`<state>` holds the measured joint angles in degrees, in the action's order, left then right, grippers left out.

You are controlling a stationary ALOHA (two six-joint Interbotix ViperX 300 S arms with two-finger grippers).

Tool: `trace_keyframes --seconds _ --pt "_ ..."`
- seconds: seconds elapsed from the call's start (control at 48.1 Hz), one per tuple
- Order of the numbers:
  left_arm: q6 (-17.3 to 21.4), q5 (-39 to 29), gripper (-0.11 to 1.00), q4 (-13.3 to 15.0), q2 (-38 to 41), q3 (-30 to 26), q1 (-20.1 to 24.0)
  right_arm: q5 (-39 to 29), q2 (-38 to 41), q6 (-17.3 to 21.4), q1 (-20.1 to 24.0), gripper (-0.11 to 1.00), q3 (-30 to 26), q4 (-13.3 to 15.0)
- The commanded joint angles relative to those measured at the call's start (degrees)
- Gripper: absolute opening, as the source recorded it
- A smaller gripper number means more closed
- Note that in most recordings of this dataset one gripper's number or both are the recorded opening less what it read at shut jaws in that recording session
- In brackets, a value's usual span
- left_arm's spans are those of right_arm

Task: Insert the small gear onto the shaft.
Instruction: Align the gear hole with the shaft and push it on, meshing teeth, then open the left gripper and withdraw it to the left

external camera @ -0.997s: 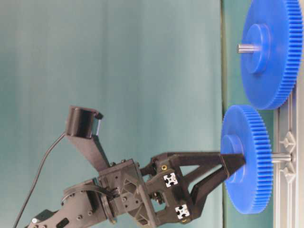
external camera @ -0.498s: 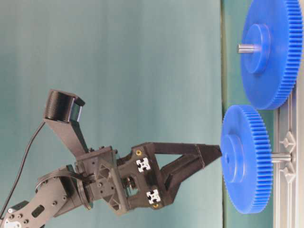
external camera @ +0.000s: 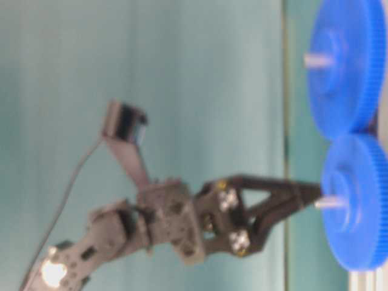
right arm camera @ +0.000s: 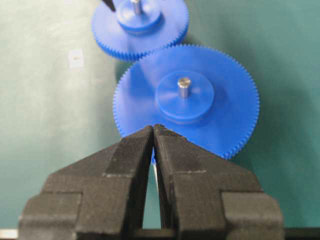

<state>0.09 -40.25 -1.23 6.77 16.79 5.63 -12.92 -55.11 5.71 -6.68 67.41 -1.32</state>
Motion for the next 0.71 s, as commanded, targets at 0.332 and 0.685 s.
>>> trace_keyframes --seconds 0.332,0.685 --pt "0.09 -3.25 0.84 -0.09 -8.53 -1.32 0.09 0.18 -1.41 0.62 -0.09 0.17 0.0 -0.09" --pt "-0.7 -2.64 0.84 -0.09 -19.25 1.76 -0.53 0.09 -1.49 0.62 -0.09 0.17 0.44 -0.09"
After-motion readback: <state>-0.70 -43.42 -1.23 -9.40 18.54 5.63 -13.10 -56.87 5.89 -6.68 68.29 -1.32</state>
